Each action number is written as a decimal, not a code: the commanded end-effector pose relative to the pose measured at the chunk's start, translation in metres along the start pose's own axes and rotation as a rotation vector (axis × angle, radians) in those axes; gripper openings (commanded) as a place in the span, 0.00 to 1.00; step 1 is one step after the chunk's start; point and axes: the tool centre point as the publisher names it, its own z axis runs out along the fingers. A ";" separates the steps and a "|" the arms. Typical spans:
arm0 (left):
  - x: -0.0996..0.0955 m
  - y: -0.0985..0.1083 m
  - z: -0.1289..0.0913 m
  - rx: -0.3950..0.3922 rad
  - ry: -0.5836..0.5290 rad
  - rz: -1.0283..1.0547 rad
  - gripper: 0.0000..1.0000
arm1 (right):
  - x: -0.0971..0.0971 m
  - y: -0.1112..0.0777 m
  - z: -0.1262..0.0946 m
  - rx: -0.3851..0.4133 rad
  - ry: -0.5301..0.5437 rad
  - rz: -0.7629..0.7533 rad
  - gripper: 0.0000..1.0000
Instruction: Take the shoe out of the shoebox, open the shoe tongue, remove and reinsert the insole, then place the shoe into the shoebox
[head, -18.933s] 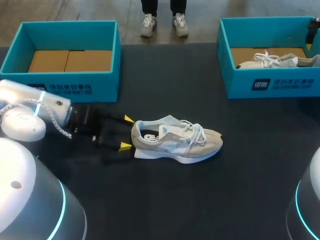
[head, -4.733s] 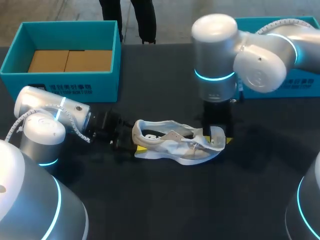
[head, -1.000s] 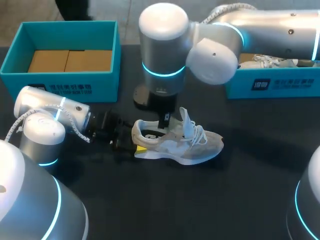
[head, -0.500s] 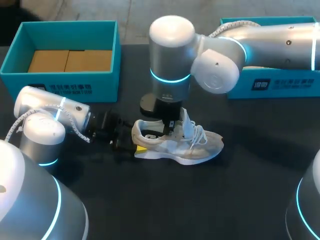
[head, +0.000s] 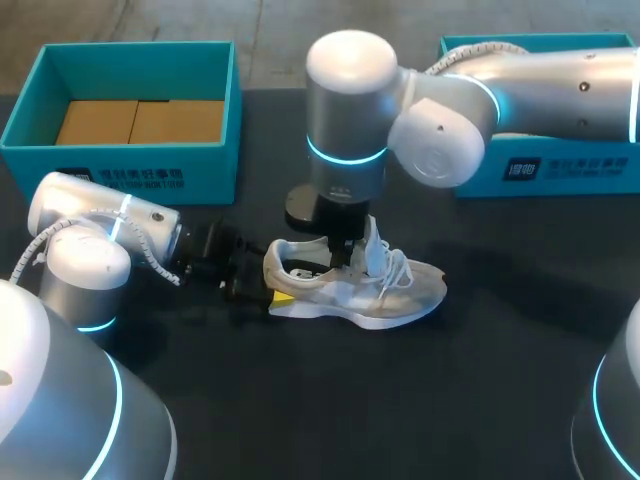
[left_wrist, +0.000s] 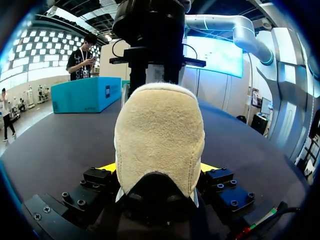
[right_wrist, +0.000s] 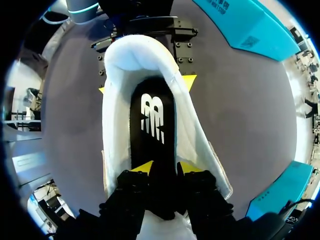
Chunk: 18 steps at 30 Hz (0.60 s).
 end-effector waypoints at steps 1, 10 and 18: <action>0.000 0.002 0.000 0.000 0.000 0.000 0.00 | -0.004 0.002 0.006 -0.008 0.005 -0.006 0.33; 0.000 0.002 0.000 0.000 0.000 0.000 0.00 | -0.009 0.005 0.015 -0.024 0.020 -0.032 0.35; 0.000 0.002 0.000 0.000 0.000 0.000 0.00 | -0.007 0.006 0.029 -0.034 0.065 -0.058 0.34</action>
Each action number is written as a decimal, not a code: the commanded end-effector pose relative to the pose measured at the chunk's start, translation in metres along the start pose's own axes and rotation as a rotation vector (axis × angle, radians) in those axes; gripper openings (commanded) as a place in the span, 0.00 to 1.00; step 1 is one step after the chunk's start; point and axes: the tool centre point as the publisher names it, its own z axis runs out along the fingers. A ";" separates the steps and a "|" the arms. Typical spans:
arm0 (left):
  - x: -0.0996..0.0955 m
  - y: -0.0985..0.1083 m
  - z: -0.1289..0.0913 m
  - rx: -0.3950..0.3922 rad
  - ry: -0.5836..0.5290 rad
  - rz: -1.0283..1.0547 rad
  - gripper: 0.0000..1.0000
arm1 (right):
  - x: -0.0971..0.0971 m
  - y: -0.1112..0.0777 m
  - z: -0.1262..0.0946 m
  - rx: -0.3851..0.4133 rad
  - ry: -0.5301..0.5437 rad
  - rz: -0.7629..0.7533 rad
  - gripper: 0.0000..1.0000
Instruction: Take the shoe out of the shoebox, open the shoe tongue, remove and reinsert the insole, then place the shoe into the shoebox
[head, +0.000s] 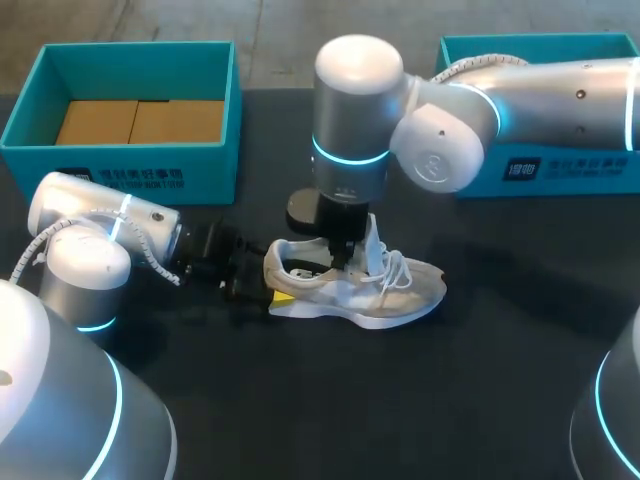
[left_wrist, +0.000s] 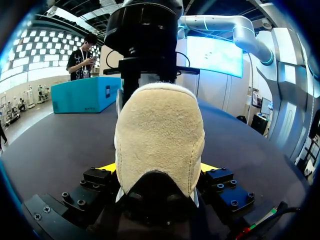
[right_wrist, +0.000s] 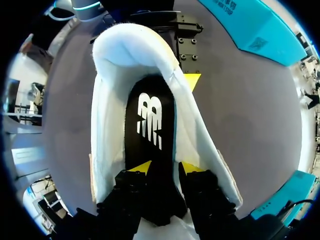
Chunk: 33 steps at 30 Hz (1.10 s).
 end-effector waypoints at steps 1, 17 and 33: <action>0.000 0.002 0.000 0.000 0.000 0.000 0.00 | -0.003 0.003 0.013 -0.010 0.025 -0.011 0.35; 0.000 0.002 0.000 0.000 0.000 0.000 0.00 | 0.010 -0.001 0.024 -0.019 0.074 -0.006 0.00; 0.000 0.002 0.000 0.000 0.000 0.000 0.00 | 0.013 -0.018 -0.015 -0.105 0.088 -0.038 0.00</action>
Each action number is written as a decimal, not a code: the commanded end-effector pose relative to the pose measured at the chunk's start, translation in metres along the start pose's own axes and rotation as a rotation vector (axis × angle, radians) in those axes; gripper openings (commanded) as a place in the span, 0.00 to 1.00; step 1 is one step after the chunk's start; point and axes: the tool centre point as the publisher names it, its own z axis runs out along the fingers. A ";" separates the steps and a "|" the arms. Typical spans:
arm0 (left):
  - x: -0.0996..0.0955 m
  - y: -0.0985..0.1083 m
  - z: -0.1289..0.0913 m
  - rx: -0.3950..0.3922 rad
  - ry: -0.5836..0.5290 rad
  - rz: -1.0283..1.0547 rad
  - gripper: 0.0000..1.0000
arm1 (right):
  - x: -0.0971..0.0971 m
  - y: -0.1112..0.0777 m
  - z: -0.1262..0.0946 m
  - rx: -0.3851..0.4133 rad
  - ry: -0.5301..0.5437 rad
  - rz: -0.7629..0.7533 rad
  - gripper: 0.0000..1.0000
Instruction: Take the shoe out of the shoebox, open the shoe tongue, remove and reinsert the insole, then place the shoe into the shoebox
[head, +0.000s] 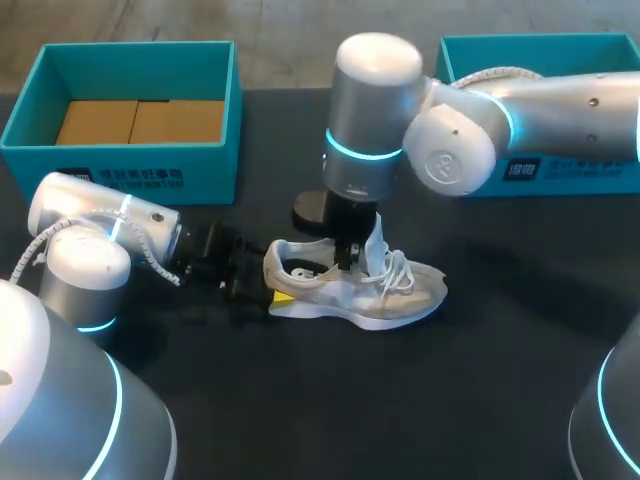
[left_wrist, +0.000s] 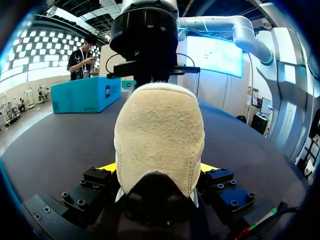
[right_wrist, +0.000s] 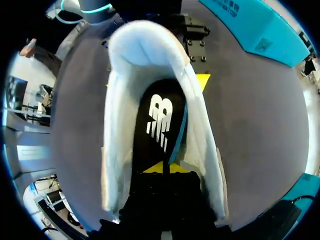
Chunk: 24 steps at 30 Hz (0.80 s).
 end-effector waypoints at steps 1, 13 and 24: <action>-0.001 0.002 0.000 0.000 -0.001 -0.001 0.00 | 0.001 -0.014 -0.013 -0.030 0.008 -0.024 0.00; -0.001 0.002 0.000 0.000 -0.001 -0.001 0.00 | -0.002 -0.002 -0.028 -0.023 0.005 -0.074 0.00; -0.001 0.002 0.000 0.000 -0.001 -0.001 0.00 | -0.006 0.015 -0.041 -0.035 -0.024 -0.125 0.00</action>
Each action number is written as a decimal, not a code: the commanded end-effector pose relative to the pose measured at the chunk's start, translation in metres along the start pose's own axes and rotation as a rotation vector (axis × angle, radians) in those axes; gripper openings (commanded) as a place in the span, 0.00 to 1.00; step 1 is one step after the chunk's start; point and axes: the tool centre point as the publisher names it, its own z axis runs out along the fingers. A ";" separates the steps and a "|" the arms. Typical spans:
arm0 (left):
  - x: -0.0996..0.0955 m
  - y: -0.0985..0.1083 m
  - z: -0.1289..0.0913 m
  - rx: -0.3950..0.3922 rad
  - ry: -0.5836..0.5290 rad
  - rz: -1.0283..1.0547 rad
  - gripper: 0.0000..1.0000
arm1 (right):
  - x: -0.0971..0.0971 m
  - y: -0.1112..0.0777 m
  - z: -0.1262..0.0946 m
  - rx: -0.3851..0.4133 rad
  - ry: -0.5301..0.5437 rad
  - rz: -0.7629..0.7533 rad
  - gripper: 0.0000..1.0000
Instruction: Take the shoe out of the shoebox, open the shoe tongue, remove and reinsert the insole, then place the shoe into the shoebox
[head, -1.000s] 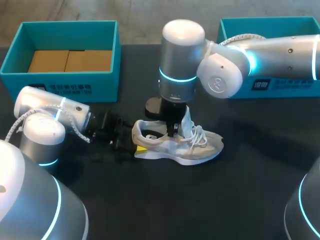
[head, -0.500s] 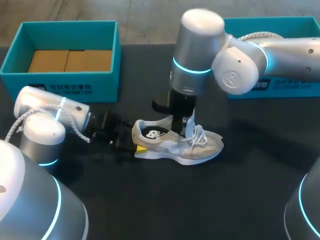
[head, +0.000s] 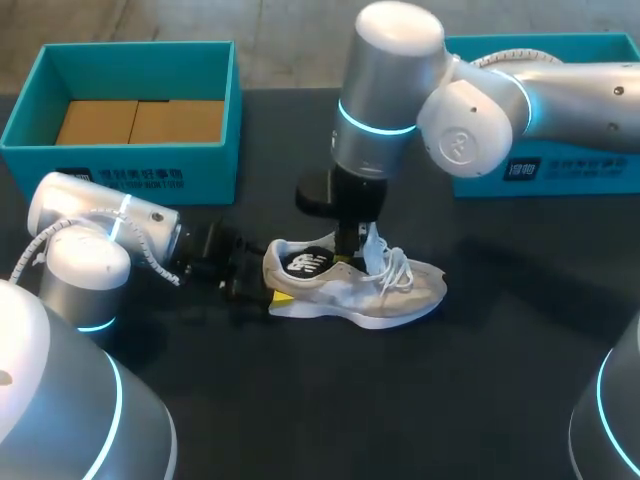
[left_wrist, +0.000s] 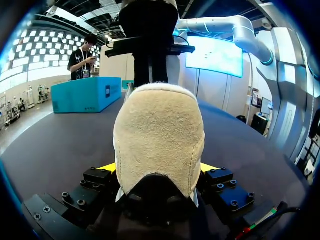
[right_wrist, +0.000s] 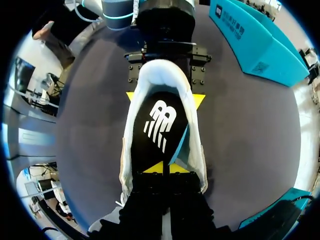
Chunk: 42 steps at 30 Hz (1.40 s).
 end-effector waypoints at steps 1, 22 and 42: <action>0.000 0.002 0.000 0.000 0.000 0.000 0.00 | -0.001 0.008 -0.006 0.007 -0.005 -0.016 0.00; 0.000 0.002 0.000 0.000 0.000 0.000 0.00 | -0.006 0.036 -0.029 0.012 0.023 -0.166 0.00; 0.000 0.002 0.000 0.000 0.000 0.000 0.00 | -0.008 0.062 -0.039 0.005 0.035 -0.233 0.00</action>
